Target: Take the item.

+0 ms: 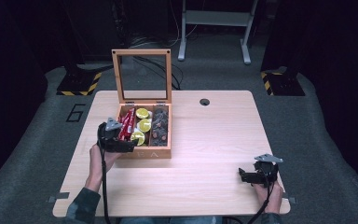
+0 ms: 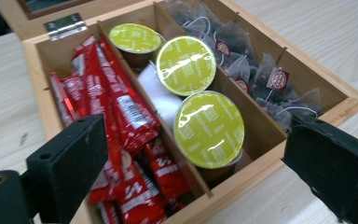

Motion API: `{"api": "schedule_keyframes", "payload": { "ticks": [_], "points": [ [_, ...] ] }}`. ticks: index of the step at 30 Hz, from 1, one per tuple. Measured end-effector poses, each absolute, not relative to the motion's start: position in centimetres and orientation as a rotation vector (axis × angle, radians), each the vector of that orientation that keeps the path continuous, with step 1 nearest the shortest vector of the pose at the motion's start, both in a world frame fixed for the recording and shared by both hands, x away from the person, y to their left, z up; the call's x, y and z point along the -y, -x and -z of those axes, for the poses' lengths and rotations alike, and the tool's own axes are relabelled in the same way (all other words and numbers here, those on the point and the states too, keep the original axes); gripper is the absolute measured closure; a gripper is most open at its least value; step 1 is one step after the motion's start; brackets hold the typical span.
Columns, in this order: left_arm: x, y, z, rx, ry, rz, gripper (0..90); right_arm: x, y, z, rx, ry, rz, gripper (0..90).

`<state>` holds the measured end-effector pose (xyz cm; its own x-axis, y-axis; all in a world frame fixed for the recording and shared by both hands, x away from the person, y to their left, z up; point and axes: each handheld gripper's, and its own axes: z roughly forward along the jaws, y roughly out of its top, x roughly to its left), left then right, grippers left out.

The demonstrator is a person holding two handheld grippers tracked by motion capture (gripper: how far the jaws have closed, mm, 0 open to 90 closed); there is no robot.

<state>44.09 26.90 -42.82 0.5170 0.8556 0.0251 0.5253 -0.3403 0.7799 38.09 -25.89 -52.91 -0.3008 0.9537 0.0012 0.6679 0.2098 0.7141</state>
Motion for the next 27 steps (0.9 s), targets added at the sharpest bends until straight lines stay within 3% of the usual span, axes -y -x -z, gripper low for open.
{"api": "schedule_keyframes", "payload": {
  "ticks": [27],
  "points": [
    [-24.1,-46.6,45.3,-1.138,-2.156,-0.577,29.5,25.9,-38.0,52.9,-2.044,-1.509,-0.862,0.5]
  ]
}}
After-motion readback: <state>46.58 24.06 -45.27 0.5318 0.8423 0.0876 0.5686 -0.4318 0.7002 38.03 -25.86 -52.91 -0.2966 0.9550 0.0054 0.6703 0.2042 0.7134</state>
